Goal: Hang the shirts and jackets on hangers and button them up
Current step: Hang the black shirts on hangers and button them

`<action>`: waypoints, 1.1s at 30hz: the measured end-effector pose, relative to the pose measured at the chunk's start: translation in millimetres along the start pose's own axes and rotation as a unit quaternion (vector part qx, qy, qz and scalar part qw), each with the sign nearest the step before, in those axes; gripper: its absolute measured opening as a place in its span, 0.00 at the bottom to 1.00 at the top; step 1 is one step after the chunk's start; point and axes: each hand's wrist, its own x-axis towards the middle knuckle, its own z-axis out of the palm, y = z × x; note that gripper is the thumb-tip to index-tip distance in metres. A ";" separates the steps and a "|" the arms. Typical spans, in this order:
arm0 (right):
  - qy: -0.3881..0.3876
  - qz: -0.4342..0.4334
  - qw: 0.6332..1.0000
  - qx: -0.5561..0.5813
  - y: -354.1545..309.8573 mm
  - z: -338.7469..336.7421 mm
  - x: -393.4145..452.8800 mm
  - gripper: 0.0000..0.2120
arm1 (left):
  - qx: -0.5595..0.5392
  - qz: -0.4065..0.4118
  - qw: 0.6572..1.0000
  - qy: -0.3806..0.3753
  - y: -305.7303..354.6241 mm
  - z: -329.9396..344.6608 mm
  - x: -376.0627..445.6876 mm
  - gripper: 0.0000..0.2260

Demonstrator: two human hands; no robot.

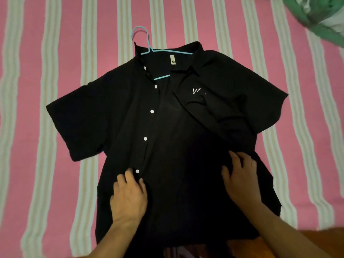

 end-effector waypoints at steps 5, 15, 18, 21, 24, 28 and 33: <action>0.021 0.057 0.998 0.029 25.4 -15.0 -6.4 0.27 | 0.026 0.002 0.999 -0.036 -22.7 -0.1 -19.5 0.24; 0.005 0.124 0.987 0.106 78.3 -31.4 -11.3 0.09 | -0.113 -0.051 0.992 0.030 -48.2 3.3 -34.2 0.10; 0.100 0.060 0.993 0.014 74.9 -46.3 -27.3 0.18 | -0.208 -0.074 0.974 0.059 -51.2 -5.0 -41.3 0.09; 0.133 0.032 0.991 0.008 60.2 -61.4 -45.6 0.14 | -0.279 -0.095 0.951 0.098 -38.6 -23.2 -57.6 0.11; 0.154 0.073 0.985 0.016 57.7 -70.8 -54.0 0.18 | -0.268 -0.060 0.961 0.039 -26.2 -27.2 -65.2 0.07; 0.106 0.026 0.993 -0.039 67.9 -61.6 -43.1 0.13 | -0.116 -0.041 0.990 -0.065 -18.8 -8.2 -63.4 0.12; -0.074 0.027 0.997 0.027 69.9 -33.2 -32.0 0.26 | 0.002 -0.082 0.995 -0.061 -22.7 11.4 -70.4 0.21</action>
